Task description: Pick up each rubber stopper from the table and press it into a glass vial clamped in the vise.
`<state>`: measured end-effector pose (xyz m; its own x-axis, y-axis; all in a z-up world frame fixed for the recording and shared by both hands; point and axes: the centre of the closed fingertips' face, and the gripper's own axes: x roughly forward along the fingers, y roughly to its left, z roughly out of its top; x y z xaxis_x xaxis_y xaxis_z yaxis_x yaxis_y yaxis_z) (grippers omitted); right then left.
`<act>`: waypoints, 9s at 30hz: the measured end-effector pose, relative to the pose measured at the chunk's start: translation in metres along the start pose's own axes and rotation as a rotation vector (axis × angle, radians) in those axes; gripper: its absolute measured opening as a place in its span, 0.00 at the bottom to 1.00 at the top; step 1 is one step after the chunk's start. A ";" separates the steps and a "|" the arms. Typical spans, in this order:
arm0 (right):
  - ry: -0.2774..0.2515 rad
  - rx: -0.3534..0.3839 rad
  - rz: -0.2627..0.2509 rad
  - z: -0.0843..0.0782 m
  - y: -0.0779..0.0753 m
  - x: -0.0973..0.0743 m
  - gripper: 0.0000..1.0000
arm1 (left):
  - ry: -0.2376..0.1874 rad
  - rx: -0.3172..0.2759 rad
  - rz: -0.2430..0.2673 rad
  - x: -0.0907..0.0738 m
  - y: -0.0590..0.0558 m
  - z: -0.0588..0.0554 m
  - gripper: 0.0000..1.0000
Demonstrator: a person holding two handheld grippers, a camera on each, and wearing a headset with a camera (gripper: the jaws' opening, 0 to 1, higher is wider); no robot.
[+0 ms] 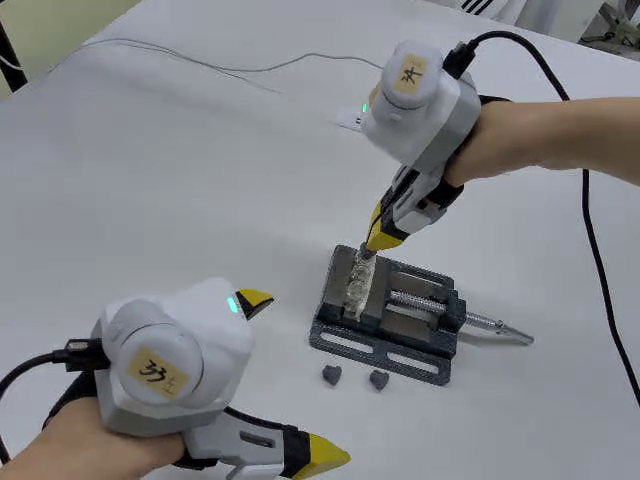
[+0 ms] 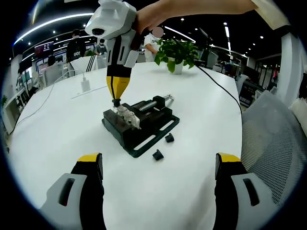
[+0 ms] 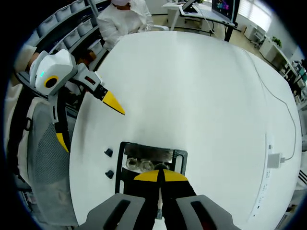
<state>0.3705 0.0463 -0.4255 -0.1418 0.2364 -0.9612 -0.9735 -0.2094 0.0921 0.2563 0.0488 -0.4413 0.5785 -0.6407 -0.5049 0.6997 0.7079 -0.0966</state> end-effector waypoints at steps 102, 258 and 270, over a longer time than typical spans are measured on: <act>-0.152 0.224 -0.116 -0.004 -0.010 -0.001 0.00 | -0.017 0.040 0.048 -0.014 0.008 0.031 0.96; -0.666 0.545 -0.322 -0.069 0.107 0.037 0.06 | 0.059 0.091 0.019 -0.022 0.008 0.010 0.95; -0.587 0.440 -0.265 -0.084 0.118 0.016 0.06 | 0.060 0.115 0.005 -0.019 0.001 0.009 0.91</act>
<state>0.2686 -0.0543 -0.4517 0.1533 0.7153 -0.6818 -0.9524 0.2909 0.0910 0.2504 0.0590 -0.4242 0.5584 -0.6155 -0.5562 0.7423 0.6700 0.0037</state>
